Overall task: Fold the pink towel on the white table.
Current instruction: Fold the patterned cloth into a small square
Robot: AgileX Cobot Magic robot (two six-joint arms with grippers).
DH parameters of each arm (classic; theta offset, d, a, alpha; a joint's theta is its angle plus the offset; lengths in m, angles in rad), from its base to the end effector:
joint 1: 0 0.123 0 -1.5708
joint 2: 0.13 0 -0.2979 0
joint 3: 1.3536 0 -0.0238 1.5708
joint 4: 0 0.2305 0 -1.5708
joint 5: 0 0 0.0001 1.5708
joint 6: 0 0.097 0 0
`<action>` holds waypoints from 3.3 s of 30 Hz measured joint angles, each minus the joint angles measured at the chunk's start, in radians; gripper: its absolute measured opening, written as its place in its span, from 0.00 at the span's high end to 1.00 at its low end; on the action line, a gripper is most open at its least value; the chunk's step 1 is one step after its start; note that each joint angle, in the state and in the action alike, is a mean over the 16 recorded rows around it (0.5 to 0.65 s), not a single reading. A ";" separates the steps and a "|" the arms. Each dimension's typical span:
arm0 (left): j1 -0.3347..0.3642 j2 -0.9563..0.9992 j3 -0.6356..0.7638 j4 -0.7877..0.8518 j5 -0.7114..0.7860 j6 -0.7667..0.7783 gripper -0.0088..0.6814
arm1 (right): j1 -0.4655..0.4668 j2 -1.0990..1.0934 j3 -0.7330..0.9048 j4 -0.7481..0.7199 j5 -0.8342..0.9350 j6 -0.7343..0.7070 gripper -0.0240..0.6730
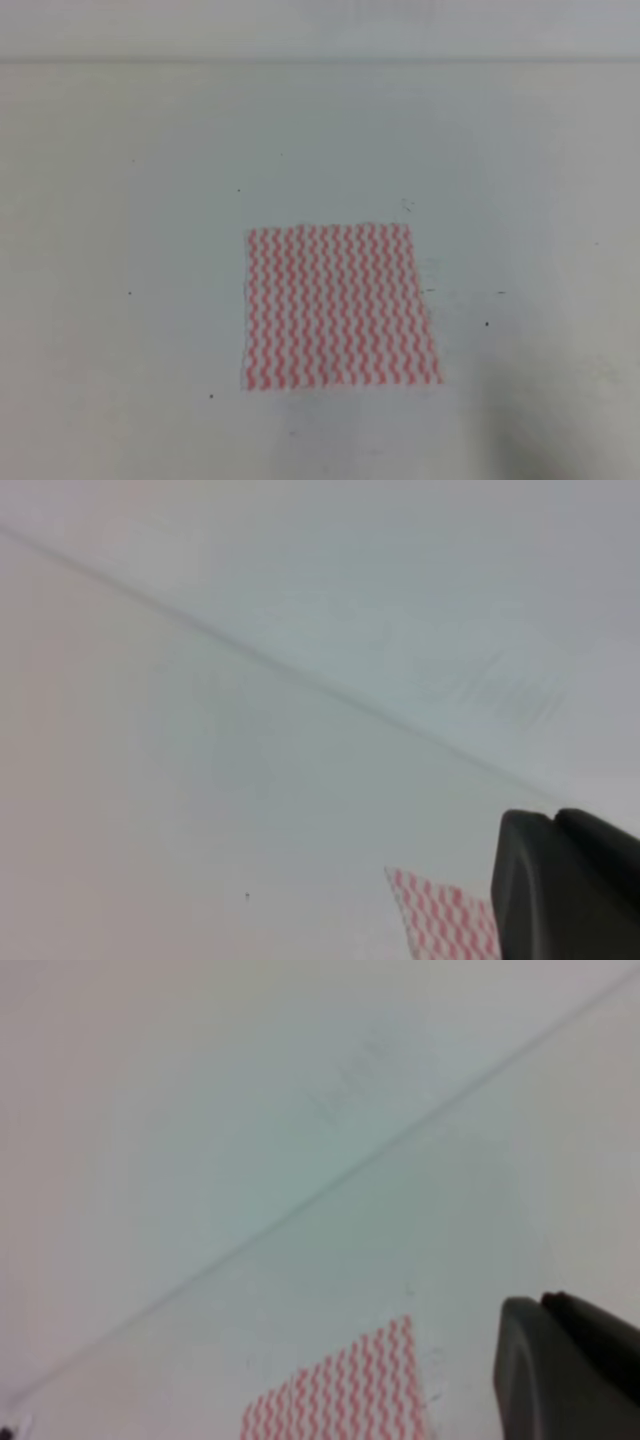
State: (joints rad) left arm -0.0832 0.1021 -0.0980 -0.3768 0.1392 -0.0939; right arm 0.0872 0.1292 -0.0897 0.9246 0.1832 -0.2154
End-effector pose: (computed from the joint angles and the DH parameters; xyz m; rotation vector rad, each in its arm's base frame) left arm 0.0340 -0.0078 0.2298 -0.2733 1.6142 -0.4649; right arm 0.0355 0.0173 0.2280 0.3975 1.6355 0.7185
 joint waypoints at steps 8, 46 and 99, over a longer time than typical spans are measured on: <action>0.000 0.278 -0.207 -0.008 0.185 0.125 0.99 | 0.000 0.271 -0.204 -0.126 0.197 -0.003 0.99; -0.328 1.225 -0.521 -1.149 0.242 1.438 0.99 | 0.407 1.098 -0.674 -0.242 0.337 0.021 0.99; -0.370 1.549 -0.595 -1.304 0.308 1.713 0.99 | 0.359 1.454 -0.710 -0.267 0.284 0.207 0.51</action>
State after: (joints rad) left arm -0.4529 1.6509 -0.6931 -1.6809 0.4469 1.6188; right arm 0.4458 1.5829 -0.8001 0.6575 0.4676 -0.0080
